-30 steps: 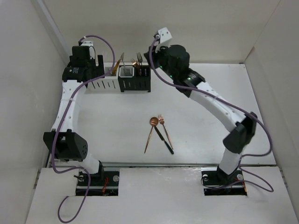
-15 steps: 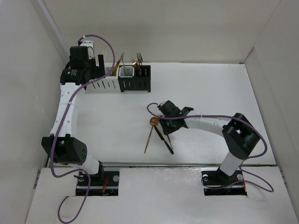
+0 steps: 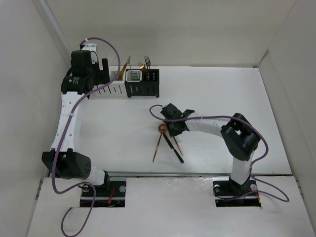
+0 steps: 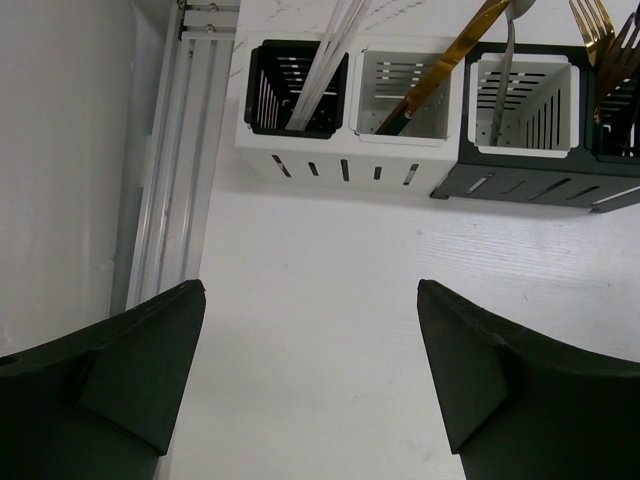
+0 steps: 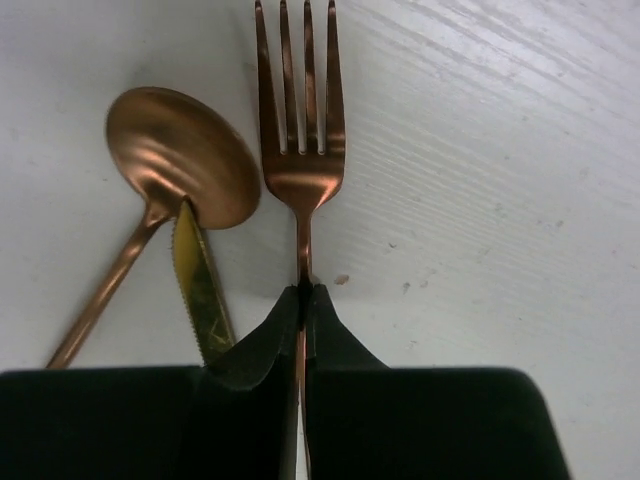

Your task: Sort the eating utensils into containers

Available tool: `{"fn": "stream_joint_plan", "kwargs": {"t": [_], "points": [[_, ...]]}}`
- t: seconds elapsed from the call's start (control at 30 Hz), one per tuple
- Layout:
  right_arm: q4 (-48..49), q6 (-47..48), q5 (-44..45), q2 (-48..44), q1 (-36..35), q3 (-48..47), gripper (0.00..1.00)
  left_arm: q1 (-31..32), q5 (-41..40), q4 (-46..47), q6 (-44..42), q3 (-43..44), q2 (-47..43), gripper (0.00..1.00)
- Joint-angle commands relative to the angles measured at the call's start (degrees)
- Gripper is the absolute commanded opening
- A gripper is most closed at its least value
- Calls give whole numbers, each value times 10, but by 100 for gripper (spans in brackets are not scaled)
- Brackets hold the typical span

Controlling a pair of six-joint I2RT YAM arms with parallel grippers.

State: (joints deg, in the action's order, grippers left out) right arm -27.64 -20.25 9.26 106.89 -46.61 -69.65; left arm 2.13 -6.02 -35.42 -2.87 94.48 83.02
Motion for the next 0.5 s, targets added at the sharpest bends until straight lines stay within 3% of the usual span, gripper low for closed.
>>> {"fn": "stream_joint_plan", "kwargs": {"t": [0.0,0.17,0.27,0.4,0.43,0.47], "points": [[-69,-17,74,3,-6,-16,0,1,-14,13,-4,-5,-23,85],[-151,5,217,-19,-6,-136,0,-5,-14,13,-4,-5,-18,85],[-130,89,255,-35,-6,-253,0,-10,-14,13,-4,-5,-13,85],[103,256,249,-49,-6,-314,0,-15,-8,13,-4,-5,-2,85],[224,286,236,-49,-6,-314,0,-15,-8,13,-4,-5,-2,85],[276,310,226,-35,0,-314,0,-15,-8,13,-4,-5,3,85]]}}
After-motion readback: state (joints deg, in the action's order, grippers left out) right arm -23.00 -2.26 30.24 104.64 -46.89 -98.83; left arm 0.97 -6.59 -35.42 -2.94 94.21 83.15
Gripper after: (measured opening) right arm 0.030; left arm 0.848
